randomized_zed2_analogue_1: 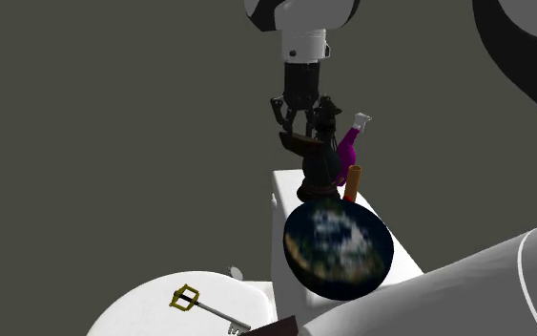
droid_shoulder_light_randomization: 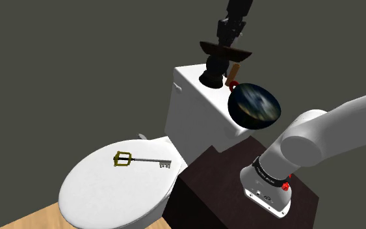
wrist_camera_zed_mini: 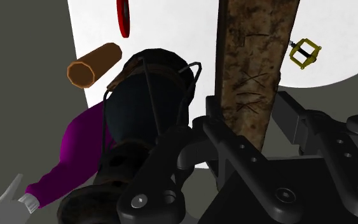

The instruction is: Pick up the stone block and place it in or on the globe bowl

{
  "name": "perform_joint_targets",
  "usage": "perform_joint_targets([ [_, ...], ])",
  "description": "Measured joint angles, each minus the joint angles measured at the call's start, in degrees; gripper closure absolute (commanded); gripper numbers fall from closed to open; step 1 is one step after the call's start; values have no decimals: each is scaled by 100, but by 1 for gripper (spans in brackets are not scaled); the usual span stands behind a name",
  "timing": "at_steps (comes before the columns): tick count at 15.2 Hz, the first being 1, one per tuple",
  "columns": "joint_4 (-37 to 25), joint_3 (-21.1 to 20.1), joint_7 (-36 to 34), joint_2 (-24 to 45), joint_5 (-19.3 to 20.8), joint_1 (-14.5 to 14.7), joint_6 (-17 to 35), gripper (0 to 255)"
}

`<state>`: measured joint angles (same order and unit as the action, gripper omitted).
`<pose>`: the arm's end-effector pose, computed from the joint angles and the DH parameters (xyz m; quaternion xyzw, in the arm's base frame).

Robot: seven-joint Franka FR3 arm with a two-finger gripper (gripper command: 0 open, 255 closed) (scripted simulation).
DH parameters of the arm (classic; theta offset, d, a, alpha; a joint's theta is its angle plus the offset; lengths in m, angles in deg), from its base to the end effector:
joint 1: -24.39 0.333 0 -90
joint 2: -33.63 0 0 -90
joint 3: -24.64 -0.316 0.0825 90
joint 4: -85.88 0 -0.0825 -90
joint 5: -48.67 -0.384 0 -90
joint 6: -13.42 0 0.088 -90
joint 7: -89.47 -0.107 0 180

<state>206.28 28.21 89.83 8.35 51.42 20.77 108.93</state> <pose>0.4140 -0.0615 0.5951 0.9985 -0.0544 0.0024 0.0108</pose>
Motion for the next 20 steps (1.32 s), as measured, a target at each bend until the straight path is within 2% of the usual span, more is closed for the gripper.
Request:
perform_joint_targets([
  [5,-270,10,33,-63,7,-9,-335,255],
  [12,681,4,69,-1518,80,-75,-835,255],
  [20,1449,31,183,-3127,177,-176,-1669,255],
])
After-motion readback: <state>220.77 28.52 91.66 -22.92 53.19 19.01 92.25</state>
